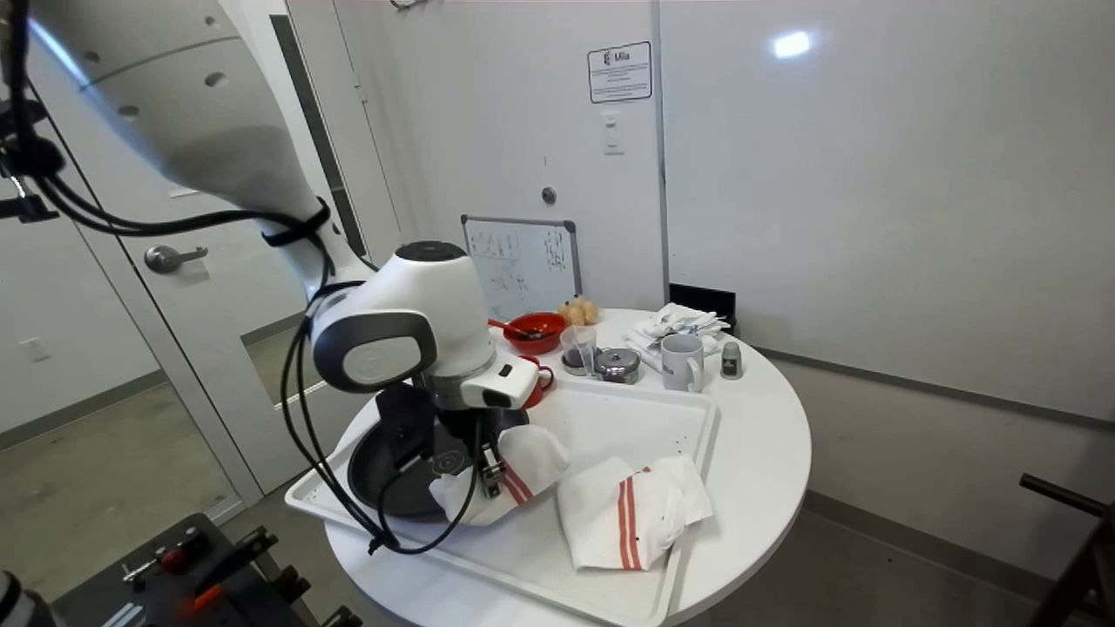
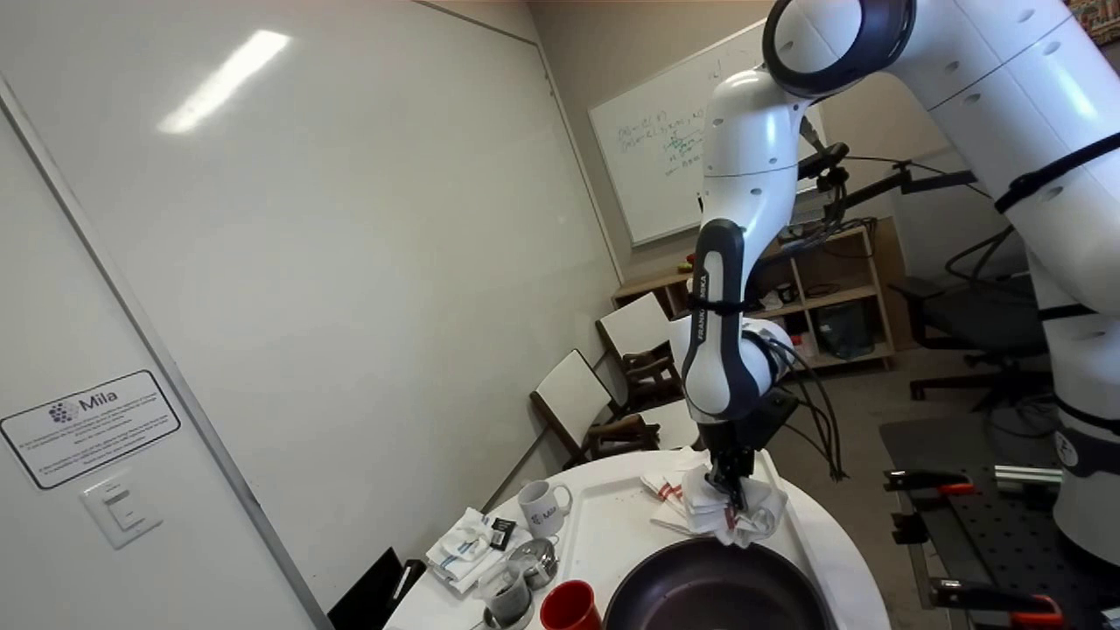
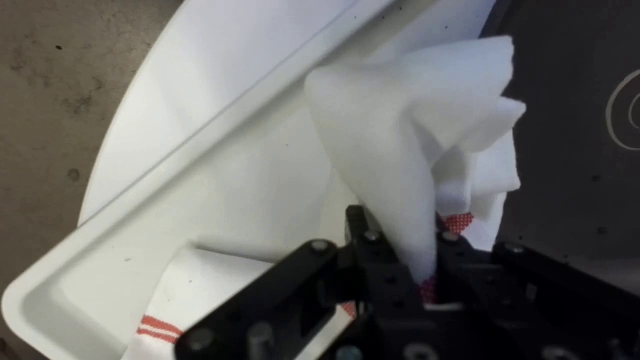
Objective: Pick up the white and red towel on the left and use it to wipe the black pan
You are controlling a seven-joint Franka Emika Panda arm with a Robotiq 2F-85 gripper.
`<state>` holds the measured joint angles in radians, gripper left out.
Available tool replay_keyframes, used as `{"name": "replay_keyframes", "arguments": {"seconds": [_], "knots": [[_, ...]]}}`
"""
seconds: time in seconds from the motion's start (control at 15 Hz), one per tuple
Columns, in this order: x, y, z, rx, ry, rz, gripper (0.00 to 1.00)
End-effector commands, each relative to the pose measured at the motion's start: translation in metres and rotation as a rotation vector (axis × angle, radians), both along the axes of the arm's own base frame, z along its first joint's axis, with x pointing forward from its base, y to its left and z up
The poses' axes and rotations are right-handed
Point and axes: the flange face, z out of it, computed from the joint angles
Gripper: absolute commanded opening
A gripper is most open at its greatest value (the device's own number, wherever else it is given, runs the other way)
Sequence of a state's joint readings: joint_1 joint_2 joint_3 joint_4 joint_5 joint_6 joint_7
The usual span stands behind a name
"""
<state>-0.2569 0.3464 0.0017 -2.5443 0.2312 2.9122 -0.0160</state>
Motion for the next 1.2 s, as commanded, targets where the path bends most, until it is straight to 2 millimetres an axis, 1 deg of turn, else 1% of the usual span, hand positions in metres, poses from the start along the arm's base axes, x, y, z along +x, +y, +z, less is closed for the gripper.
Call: {"name": "replay_keyframes", "arguments": {"seconds": [0.0,0.27,0.4,0.53,0.6,0.87,0.93,1.13], "knots": [[0.022,-0.018,-0.030,0.013,0.024,-0.030,0.04],[0.034,-0.033,-0.053,0.024,0.042,-0.056,0.04],[0.038,-0.039,-0.060,0.030,0.046,-0.067,0.04],[0.041,-0.041,-0.063,0.037,0.047,-0.072,0.04],[0.042,-0.042,-0.064,0.040,0.047,-0.072,0.34],[0.043,-0.038,-0.064,0.050,0.036,-0.072,0.61],[0.043,-0.036,-0.063,0.052,0.033,-0.070,0.69],[0.037,-0.030,-0.055,0.048,0.017,-0.062,0.90]]}}
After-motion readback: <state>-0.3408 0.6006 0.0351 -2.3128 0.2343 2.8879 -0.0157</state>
